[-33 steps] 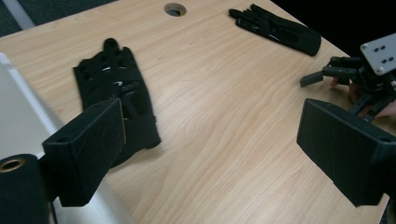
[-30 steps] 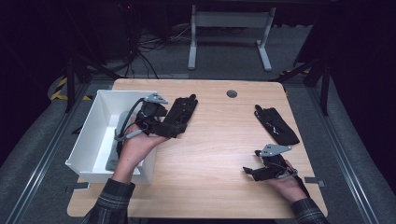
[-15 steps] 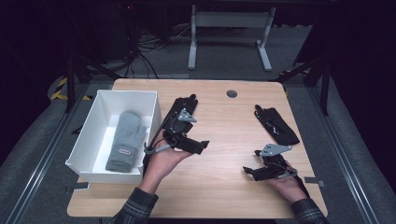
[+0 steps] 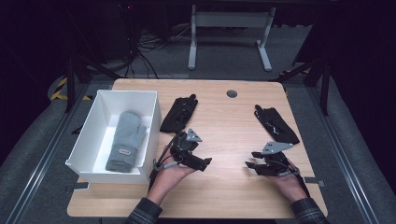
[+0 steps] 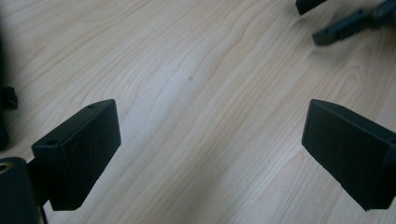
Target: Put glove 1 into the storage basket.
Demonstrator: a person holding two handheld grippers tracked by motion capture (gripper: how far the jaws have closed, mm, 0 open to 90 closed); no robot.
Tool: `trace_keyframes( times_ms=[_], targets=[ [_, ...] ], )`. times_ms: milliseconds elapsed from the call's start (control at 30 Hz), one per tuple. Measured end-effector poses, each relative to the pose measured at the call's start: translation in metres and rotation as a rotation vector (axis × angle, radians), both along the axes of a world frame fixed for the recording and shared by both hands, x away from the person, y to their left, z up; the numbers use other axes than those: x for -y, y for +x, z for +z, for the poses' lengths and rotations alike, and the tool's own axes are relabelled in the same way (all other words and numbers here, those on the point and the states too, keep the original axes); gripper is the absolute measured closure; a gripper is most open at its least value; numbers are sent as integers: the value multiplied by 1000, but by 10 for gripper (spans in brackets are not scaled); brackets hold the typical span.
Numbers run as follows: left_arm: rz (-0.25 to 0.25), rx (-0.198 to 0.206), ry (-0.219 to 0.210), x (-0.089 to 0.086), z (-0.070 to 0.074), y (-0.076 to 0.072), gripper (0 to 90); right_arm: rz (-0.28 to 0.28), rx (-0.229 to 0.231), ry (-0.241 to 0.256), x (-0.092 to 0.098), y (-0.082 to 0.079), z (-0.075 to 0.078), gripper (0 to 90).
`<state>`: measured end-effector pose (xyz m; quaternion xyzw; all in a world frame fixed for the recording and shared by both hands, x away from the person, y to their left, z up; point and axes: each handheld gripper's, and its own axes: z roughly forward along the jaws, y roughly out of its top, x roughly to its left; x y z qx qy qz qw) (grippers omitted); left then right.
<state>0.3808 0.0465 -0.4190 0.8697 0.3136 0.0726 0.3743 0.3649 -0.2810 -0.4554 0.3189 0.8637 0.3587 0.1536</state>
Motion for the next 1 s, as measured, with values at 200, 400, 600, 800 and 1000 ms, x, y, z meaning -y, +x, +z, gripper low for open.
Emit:
trace_keyframes(
  times_ms=[200, 400, 600, 800, 1000],
  targets=[
    [12, 26, 9, -9, -18, -8, 44, 13, -20, 4, 3, 18, 21, 733],
    [12, 8, 65, -11, -33, -11, 10, 11, -23, 15, 10, 38, 34, 900],
    [19, 18, 111, -18, -43, -14, 0, -23, -14, 2, 24, 56, 41, 900],
    [20, 31, 138, -23, -49, -19, 0, -117, -1, -26, 49, 76, 41, 900],
    [12, 20, 115, -22, -54, -21, 0, -205, -13, -3, 72, 90, 33, 900]
  ],
)
